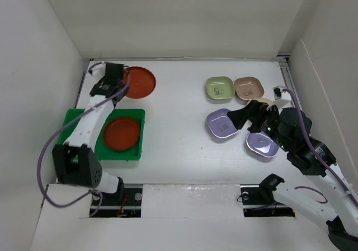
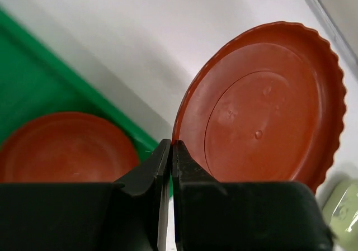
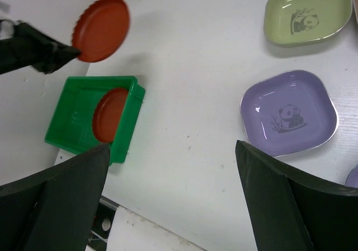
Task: Place the plates into the plastic bin on the countertop
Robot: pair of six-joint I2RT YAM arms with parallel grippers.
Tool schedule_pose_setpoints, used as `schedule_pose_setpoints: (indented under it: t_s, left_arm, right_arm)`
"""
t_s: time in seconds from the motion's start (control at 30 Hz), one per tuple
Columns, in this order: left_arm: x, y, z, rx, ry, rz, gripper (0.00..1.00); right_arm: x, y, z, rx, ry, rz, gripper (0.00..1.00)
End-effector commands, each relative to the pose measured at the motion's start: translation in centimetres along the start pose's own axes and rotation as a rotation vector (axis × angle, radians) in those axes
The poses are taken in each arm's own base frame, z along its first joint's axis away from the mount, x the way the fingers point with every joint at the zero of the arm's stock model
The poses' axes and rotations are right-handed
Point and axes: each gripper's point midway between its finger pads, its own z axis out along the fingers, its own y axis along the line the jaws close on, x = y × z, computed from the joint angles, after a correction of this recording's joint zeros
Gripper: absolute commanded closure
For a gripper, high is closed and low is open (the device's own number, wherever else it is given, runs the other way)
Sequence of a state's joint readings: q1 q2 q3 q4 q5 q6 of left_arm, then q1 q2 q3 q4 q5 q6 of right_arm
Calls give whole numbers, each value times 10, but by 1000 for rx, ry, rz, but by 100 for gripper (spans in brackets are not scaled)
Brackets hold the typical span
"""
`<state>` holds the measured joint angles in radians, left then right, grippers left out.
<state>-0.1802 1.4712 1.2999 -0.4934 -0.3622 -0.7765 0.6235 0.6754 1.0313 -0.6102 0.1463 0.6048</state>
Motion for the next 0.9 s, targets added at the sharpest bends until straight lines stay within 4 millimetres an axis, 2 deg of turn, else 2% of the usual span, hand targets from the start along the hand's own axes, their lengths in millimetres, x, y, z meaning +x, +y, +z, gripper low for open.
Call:
schedule_pose_setpoints:
  t_s: [0.0, 0.03, 0.07, 0.1, 0.13, 0.17, 0.27, 0.3, 0.4, 0.5, 0.57, 0.67, 0.8, 0.87]
  left_arm:
    - [-16, 49, -23, -40, -32, -97, 100]
    - [-19, 67, -22, -74, -47, -118, 100]
    - [-13, 90, -21, -114, -46, -128, 100]
    - [-19, 110, -19, -147, -48, -174, 100]
    - [-18, 121, -19, -166, -49, -169, 100]
    - [-8, 133, -23, -187, -36, -169, 100]
    - [1, 143, -29, -200, -36, -165, 100]
    - [11, 153, -32, -225, -22, -167, 100]
    - [22, 167, -31, -274, -13, -169, 100]
    - [25, 163, -34, -266, 2, -175, 100]
    - [35, 168, -30, -293, 27, -190, 100]
    - [52, 167, -28, -292, 60, -193, 100]
    - [65, 171, -26, -294, 86, -217, 100]
    - [63, 170, -30, -279, 69, -245, 100]
  right_arm:
    - [-19, 24, 0, -90, -48, -10, 0]
    - [-21, 25, 0, -97, -58, -9, 0]
    - [-21, 29, 0, -115, -57, -8, 0]
    - [-20, 28, 3, -110, -49, -9, 0]
    - [-20, 32, 2, -129, -48, -9, 0]
    - [-22, 34, 2, -136, -57, -8, 0]
    - [-22, 38, 3, -162, -55, -8, 0]
    - [-21, 40, 3, -170, -50, -8, 0]
    - [-19, 44, 3, -195, -43, -9, 0]
    - [-22, 47, 0, -215, -55, -8, 0]
    - [-22, 47, 0, -215, -55, -8, 0]
    - [-23, 47, -6, -221, -65, -17, 0]
    - [-25, 48, -10, -227, -74, -16, 0]
    - [-24, 49, -10, -235, -69, -17, 0]
